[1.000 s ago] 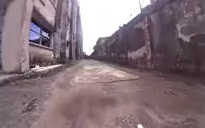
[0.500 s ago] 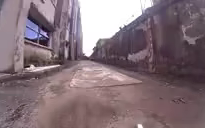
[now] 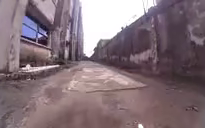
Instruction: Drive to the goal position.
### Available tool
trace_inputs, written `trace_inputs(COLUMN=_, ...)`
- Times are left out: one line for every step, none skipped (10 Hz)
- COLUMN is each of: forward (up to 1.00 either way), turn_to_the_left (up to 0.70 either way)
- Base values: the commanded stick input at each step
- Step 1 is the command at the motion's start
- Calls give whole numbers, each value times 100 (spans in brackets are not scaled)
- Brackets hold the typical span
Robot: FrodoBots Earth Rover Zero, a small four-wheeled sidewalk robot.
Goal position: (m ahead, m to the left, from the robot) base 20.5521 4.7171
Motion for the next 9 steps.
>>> trace_inputs(forward=50, turn_to_the_left=0)
trace_inputs(forward=50, turn_to_the_left=0)
trace_inputs(forward=50, turn_to_the_left=0)
trace_inputs(forward=50, turn_to_the_left=0)
trace_inputs(forward=50, turn_to_the_left=0)
trace_inputs(forward=50, turn_to_the_left=0)
trace_inputs(forward=50, turn_to_the_left=0)
trace_inputs(forward=50, turn_to_the_left=0)
trace_inputs(forward=50, turn_to_the_left=0)
